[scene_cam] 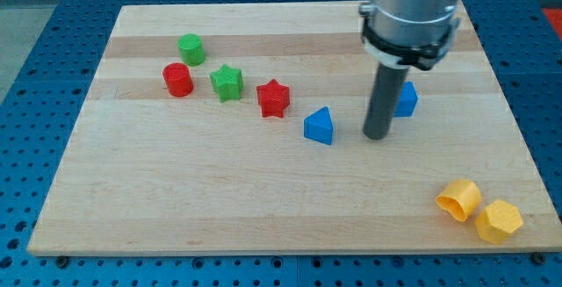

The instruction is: Place the cube at the center right side of the board

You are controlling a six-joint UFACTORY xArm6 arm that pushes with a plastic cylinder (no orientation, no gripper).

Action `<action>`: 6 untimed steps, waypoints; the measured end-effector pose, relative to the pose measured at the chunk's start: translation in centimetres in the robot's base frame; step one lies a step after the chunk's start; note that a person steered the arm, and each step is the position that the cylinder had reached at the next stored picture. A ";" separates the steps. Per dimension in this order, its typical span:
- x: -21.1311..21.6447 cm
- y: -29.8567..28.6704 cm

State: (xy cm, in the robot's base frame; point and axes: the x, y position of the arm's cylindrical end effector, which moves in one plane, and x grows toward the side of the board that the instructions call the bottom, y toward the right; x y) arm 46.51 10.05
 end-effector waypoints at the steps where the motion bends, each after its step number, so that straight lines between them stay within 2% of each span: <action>1: -3.9 0.4; 2: -3.8 8.4; 3: -2.5 9.2; 4: 3.9 13.3; 5: 1.3 19.9; 6: -0.2 18.5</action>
